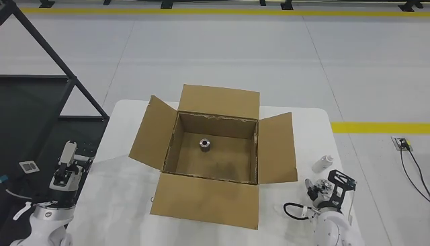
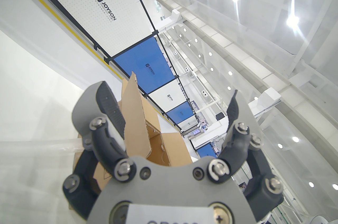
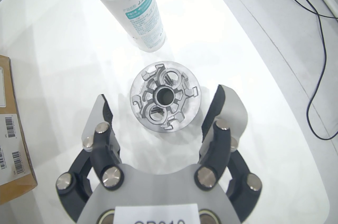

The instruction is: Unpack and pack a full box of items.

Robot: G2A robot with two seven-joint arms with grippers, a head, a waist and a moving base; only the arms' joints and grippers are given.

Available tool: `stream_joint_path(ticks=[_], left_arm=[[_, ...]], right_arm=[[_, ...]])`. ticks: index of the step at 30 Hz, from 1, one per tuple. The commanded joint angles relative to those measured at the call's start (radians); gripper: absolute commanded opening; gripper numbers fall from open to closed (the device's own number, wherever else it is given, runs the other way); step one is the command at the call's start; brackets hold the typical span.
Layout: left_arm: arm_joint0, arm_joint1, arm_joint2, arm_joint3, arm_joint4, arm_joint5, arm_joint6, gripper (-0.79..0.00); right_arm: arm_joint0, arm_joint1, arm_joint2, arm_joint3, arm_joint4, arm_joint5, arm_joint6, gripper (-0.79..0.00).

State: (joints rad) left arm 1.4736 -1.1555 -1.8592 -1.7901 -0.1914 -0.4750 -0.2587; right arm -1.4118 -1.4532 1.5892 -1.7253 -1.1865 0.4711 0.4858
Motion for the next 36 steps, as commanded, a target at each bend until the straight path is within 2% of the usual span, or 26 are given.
stream_joint_path(ticks=[1,2,3,15,26,36], left_arm=[[0.000,0.000,0.000,0.000,0.000,0.000,0.000,0.000],[0.000,0.000,0.000,0.000,0.000,0.000,0.000,0.000],[0.000,0.000,0.000,0.000,0.000,0.000,0.000,0.000],[0.000,0.000,0.000,0.000,0.000,0.000,0.000,0.000],[0.000,0.000,0.000,0.000,0.000,0.000,0.000,0.000],[0.000,0.000,0.000,0.000,0.000,0.000,0.000,0.000]], right_arm=[[0.004,0.000,-0.002,0.003,-0.002,0.000,-0.001,-0.619],[0.005,0.000,-0.003,0.004,-0.003,0.001,-0.002,-0.733],[0.007,0.000,-0.002,0.004,0.000,0.010,-0.003,-0.785],[-0.005,-0.003,-0.014,-0.056,-0.002,0.051,-0.025,-0.785],[-0.062,-0.009,-0.034,-0.244,0.004,0.110,-0.061,-0.785],[-0.120,-0.011,-0.086,-0.399,-0.005,0.047,-0.121,-0.785]])
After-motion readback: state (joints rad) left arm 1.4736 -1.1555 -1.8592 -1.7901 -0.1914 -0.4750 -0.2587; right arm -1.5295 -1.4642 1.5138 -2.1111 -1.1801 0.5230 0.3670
